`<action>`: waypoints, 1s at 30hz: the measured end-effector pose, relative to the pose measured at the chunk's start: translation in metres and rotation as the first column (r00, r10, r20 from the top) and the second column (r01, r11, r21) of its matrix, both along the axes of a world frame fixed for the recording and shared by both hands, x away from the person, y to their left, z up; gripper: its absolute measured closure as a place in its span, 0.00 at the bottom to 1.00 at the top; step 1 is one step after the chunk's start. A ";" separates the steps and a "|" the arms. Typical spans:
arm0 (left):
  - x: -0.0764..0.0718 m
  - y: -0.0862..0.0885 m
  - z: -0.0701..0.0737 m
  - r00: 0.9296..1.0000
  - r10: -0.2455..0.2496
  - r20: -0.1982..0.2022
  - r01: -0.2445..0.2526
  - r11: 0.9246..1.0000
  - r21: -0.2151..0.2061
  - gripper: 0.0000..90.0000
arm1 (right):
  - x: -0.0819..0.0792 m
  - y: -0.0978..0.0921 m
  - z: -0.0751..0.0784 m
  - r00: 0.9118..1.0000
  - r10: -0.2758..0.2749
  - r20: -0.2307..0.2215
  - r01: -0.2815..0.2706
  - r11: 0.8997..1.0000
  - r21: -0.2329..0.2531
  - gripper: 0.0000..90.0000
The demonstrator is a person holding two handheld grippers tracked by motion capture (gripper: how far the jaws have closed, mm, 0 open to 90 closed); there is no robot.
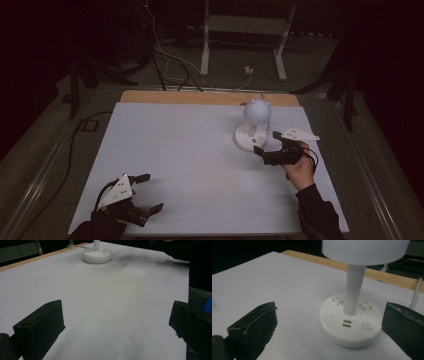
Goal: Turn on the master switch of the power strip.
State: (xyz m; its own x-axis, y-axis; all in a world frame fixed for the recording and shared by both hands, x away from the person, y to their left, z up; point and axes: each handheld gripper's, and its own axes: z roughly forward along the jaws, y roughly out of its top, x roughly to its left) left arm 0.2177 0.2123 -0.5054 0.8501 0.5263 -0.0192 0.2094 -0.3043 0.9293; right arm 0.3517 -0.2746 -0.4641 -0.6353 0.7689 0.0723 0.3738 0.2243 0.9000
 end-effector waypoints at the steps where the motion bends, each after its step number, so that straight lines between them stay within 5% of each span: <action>1: 0.000 0.000 0.000 1.000 0.000 -0.001 0.000 1.000 0.001 0.00 | 0.002 -0.001 -0.001 1.000 -0.005 -0.004 0.005 1.000 -0.002 0.00; 21: 0.000 0.000 0.000 1.000 -0.006 -0.005 0.006 1.000 0.002 0.00 | 0.029 -0.017 -0.018 0.995 -0.045 -0.089 0.045 0.999 -0.010 0.00; 30: 0.000 -0.001 -0.001 1.000 -0.004 -0.007 0.004 1.000 0.004 0.00 | 0.040 -0.019 -0.025 0.975 -0.149 -0.168 0.153 0.988 0.014 0.00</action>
State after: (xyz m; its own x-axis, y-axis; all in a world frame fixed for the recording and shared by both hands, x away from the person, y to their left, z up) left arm 0.2181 0.2117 -0.5060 0.8521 0.5228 -0.0232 0.2148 -0.3090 0.9265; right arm 0.3913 -0.2933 -0.4891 -0.4896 0.8513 0.1885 0.5457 0.1306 0.8277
